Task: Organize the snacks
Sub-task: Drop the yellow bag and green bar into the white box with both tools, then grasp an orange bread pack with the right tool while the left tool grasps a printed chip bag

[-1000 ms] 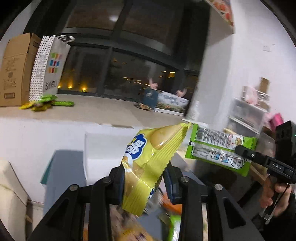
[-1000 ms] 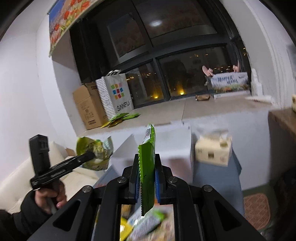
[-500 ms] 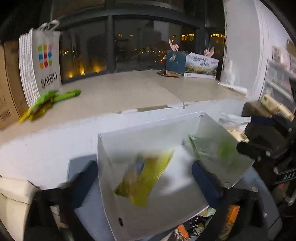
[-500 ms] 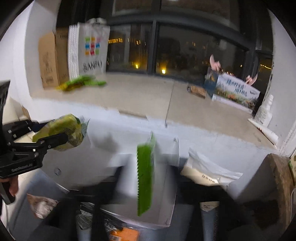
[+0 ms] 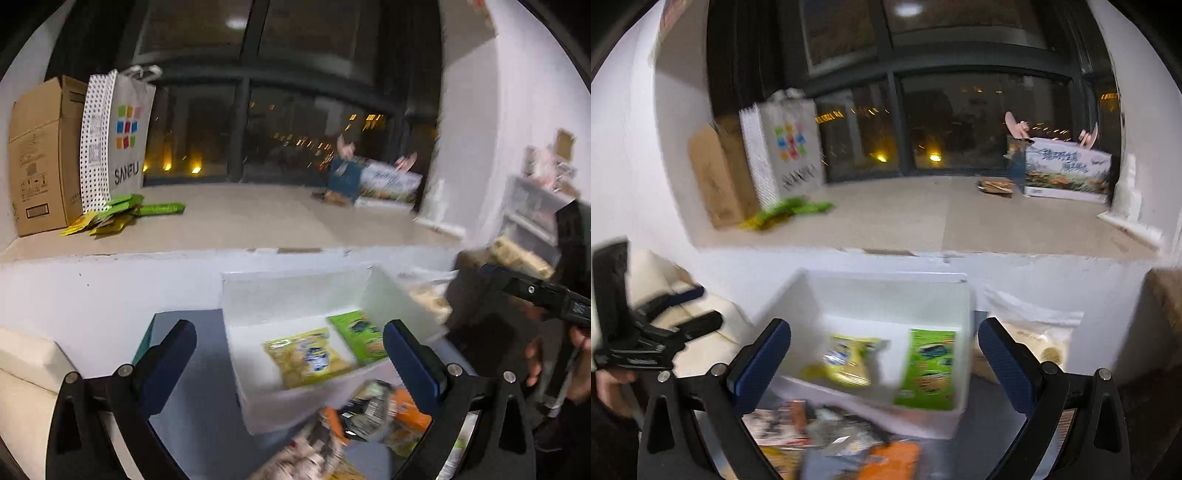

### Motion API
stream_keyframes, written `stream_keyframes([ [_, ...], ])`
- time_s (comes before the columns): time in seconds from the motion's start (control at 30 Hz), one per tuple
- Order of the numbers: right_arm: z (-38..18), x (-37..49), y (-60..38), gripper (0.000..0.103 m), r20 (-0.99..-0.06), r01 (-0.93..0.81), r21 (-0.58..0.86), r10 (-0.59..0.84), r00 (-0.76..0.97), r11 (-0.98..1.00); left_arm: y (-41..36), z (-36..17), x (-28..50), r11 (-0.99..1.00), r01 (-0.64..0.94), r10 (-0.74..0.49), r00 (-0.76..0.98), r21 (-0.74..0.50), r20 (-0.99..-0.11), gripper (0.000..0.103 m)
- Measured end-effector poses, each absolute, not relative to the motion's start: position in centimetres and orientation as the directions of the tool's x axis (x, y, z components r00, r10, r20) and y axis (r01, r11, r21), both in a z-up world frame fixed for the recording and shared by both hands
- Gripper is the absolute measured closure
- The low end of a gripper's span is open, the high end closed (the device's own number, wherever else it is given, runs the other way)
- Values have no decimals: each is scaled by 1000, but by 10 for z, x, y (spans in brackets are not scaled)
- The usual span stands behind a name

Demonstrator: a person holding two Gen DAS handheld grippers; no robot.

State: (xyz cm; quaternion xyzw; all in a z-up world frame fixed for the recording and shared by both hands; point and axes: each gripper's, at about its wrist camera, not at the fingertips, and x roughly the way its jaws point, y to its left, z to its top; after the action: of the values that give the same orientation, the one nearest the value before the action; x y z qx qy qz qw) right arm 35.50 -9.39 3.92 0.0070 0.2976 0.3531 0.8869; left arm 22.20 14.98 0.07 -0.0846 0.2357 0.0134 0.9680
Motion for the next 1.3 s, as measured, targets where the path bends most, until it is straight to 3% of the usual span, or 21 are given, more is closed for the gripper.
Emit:
stream_keyframes([
  [0.13, 44, 321, -127, 0, -431, -660, 364, 747, 506, 657, 131, 2, 166, 983, -76, -3, 905, -168, -425, 0],
  [0.23, 41, 292, -145, 0, -467, -639, 382, 736, 490, 668, 120, -6, 136, 974, -80, -35, 874, -213, -485, 0],
  [0.47, 14, 208, -191, 0, -494, -594, 307, 658, 569, 744, 92, -33, 69, 969, -51, -74, 873, -241, -483, 0],
  [0.7, -23, 167, -208, 0, -596, -546, 259, 576, 559, 797, 78, -43, 50, 971, -58, -68, 863, -232, -501, 0],
  [1.07, -34, 209, -148, 0, -717, -589, 147, 496, 490, 795, 62, -49, 45, 985, -21, -72, 849, -169, -524, 0],
  [1.3, -71, 297, -78, 0, -872, -553, 89, 333, 359, 828, 66, -56, 39, 984, -21, -78, 840, -177, -537, 0],
])
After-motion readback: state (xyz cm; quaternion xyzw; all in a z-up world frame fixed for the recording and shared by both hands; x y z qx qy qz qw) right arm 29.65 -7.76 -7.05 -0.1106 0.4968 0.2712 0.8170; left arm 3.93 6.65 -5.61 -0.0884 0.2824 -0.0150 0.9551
